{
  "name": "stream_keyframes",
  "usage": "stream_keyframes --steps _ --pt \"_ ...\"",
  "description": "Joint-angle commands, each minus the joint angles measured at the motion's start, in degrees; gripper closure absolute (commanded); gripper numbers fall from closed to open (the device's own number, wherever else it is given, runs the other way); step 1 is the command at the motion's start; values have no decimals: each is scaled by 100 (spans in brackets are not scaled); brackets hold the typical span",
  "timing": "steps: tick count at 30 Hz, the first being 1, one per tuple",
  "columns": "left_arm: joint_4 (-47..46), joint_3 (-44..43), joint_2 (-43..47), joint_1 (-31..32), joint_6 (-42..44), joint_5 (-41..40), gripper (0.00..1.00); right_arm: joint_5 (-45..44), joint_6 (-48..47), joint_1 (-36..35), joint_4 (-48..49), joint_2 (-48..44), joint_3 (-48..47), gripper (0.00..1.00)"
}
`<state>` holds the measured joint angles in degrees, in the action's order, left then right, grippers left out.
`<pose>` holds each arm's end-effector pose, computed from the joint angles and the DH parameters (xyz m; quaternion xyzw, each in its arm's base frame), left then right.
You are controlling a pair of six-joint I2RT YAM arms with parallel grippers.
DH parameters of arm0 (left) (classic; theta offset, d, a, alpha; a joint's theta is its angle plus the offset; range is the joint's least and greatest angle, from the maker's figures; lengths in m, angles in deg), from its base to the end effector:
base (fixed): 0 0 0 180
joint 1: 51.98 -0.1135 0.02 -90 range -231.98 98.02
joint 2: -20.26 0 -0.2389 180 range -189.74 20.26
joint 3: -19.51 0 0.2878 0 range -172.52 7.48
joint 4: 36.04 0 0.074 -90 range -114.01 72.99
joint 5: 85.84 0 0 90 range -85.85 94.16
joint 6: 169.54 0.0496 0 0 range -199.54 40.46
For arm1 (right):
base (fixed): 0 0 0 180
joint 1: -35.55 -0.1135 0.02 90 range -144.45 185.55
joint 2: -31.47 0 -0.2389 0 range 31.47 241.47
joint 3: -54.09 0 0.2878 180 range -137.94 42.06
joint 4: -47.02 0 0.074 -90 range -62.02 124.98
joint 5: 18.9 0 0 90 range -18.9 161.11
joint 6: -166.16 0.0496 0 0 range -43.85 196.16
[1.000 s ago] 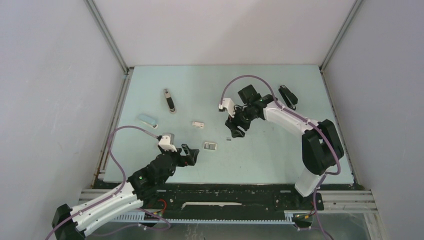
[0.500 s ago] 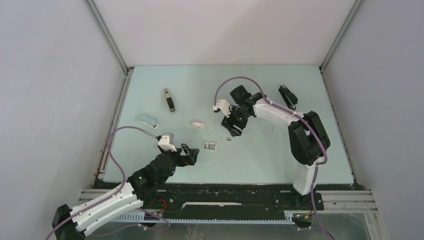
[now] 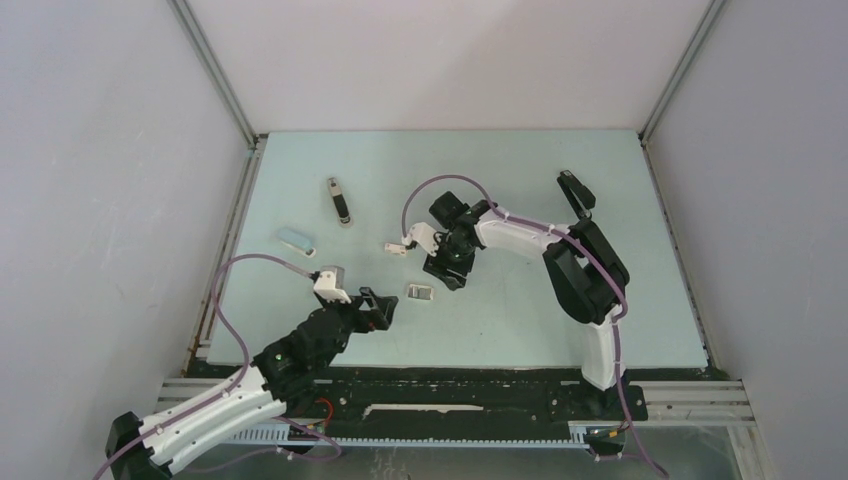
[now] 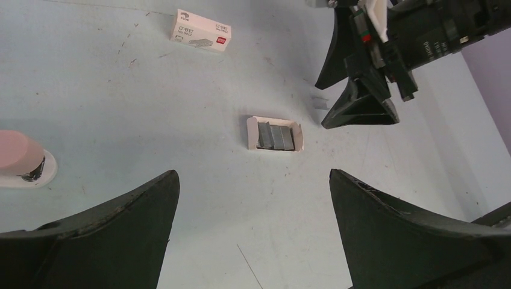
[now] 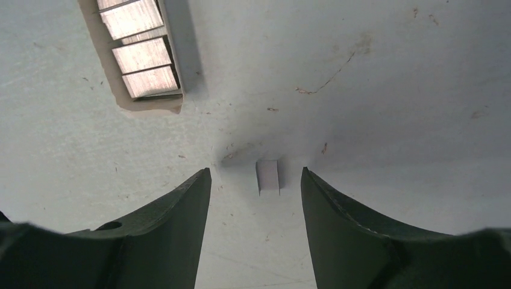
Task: Unload the staples from the stapler
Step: Pick up the staple from the center of the board.
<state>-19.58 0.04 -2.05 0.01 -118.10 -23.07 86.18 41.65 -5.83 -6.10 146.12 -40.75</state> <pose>0.1397 -0.1419 0.1509 -0.0426 0.8032 -0.2644 0.5321 0.3113 0.2914 0.1166 -0.6182 0.7611 0.1383 0.1391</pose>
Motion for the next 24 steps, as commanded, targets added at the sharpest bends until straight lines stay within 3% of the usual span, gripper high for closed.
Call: stream_keyframes --steps 1,18,24 --pt "57 167 180 -37 -105 -106 0 -307 163 -75 21 78 -253 36" --pt "58 190 221 -38 -125 -90 0 -302 134 -76 -73 262 -253 46" --pt "56 195 230 -31 -149 -86 0 -340 158 -67 -83 317 -250 58"
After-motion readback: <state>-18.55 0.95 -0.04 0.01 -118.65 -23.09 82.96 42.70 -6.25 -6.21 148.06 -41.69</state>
